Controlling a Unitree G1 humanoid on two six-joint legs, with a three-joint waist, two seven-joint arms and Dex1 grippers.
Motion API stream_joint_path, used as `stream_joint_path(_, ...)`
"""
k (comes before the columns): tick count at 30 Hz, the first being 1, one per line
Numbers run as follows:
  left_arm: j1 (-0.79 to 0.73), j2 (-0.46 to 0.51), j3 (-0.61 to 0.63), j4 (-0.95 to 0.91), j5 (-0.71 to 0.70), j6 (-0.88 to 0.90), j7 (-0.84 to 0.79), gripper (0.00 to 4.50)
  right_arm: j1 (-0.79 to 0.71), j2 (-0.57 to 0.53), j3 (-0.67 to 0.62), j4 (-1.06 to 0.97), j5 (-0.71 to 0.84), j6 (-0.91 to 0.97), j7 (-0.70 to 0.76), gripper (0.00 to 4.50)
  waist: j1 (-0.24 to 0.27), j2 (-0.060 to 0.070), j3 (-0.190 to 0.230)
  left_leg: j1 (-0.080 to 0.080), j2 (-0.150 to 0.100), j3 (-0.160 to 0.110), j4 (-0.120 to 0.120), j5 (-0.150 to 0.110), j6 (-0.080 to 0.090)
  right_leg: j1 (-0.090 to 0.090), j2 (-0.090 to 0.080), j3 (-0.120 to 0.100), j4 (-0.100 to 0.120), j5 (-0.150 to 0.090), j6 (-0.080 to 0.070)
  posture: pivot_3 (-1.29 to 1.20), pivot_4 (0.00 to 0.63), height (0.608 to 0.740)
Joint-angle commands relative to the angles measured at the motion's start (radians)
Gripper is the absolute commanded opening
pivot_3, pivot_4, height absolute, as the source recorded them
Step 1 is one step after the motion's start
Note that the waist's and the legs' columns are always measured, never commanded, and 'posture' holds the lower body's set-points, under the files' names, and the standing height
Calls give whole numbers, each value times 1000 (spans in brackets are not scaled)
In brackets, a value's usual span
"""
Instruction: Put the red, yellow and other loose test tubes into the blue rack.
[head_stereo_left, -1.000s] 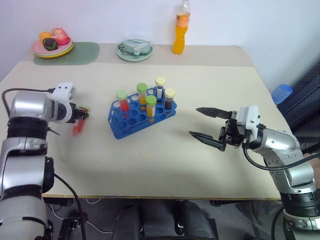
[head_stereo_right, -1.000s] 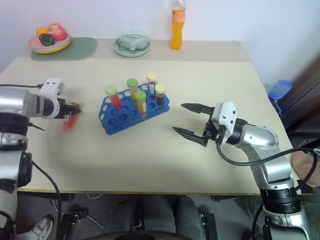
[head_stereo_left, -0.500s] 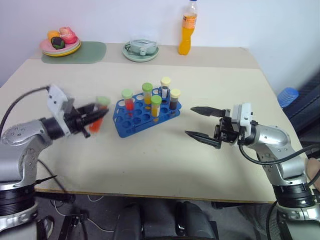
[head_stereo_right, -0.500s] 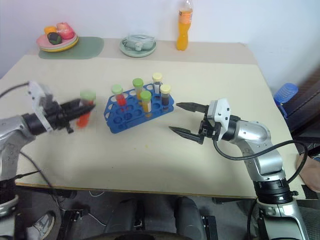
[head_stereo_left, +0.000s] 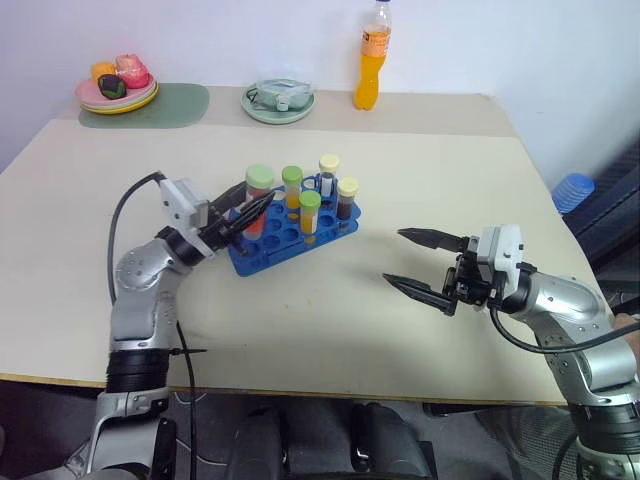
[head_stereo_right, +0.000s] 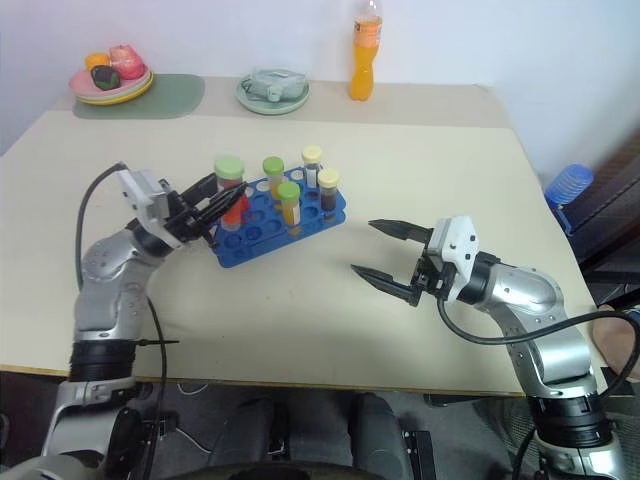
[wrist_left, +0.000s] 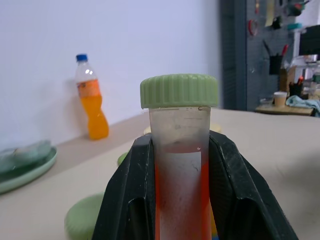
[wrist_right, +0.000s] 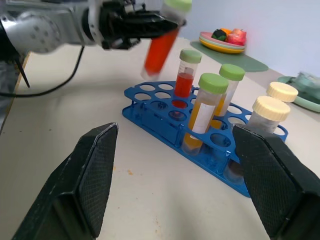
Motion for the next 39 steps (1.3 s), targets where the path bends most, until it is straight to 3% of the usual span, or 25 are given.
stream_joint_path(1, -23, -16, -19, 83, 33, -119, 4, 855, 20, -25, -58, -64, 28, 13, -20, 3724, -1, 0, 0, 0, 0, 0, 0, 0, 0, 0, 0, 0, 0, 0, 0, 0, 150, 740)
stream_joint_path(28, -55, -77, -94, 301, 26, -267, -60, 855, 23, -43, -71, -90, 44, 40, -43, 3724, 2, 0, -1, 0, 0, 0, 0, -4, 7, 1, 0, 0, -1, 0, 0, 0, 150, 740)
stream_joint_path(34, -37, -67, -92, 291, -42, -202, -142, 855, 24, -45, -75, -92, 45, 40, -43, 3724, 1, 0, -1, 0, 0, -1, 0, -4, 7, 1, 0, 0, -1, 0, 0, 0, 150, 740)
stream_joint_path(39, -28, -56, -83, 280, -31, -204, -120, 3358, 25, -46, -76, -92, 47, 42, -43, 3724, 0, 0, -1, 0, 0, -1, 0, -4, 7, 1, 0, 0, -1, 0, 0, 0, 150, 740)
